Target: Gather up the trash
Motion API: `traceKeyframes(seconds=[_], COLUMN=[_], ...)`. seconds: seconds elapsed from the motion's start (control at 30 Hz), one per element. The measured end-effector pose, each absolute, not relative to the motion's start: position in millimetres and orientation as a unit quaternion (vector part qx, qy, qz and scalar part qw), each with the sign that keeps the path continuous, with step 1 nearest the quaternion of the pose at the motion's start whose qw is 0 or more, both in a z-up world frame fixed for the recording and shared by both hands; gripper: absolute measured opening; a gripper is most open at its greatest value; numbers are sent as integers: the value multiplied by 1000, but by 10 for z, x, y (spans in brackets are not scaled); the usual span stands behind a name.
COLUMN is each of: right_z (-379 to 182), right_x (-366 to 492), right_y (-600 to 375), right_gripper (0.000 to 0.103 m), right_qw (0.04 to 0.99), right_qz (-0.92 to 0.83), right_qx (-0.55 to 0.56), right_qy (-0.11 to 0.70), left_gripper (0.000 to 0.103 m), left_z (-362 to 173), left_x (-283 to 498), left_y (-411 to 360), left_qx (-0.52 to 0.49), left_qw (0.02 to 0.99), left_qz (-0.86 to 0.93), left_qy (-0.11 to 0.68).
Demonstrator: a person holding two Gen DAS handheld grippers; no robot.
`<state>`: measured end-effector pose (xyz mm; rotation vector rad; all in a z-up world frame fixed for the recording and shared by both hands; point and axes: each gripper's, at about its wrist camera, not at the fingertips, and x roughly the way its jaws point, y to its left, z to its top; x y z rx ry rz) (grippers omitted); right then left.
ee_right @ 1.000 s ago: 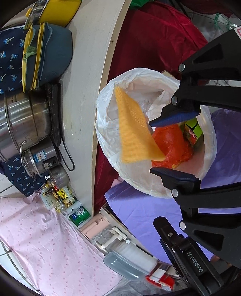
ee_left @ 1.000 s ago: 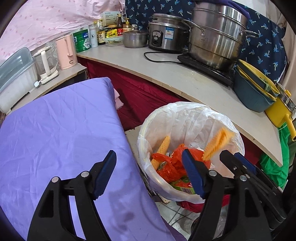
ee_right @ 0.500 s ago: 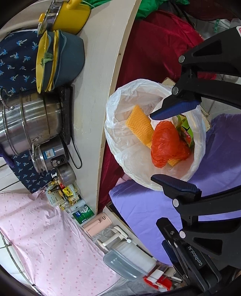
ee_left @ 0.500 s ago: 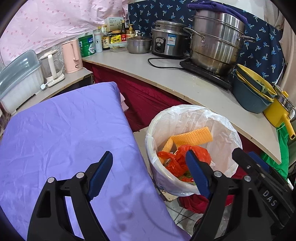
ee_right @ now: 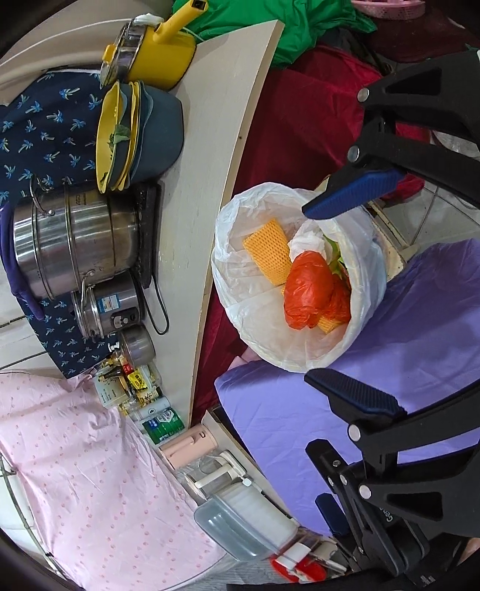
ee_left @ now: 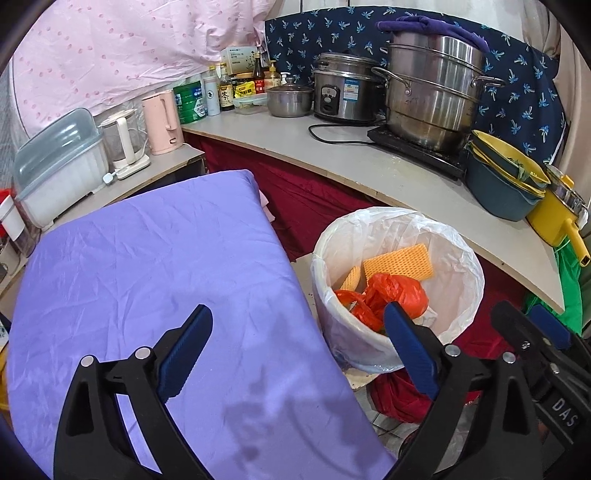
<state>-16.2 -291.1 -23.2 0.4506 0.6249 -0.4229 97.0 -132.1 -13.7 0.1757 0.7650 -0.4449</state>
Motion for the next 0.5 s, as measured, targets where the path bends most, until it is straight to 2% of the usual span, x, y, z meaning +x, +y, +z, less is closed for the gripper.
traceKeyframes(seconds=[0.5], right_z=[-168], right_x=[-469], right_y=[-2684], right_gripper=[86], right_qw=[904], right_qz=[-220], right_qx=[187], right_qy=[315], left_gripper=[93], left_z=[-150], left_x=[600], left_y=[-1024], left_qx=[94], left_qw=[907], left_qz=[-197], left_qy=[361])
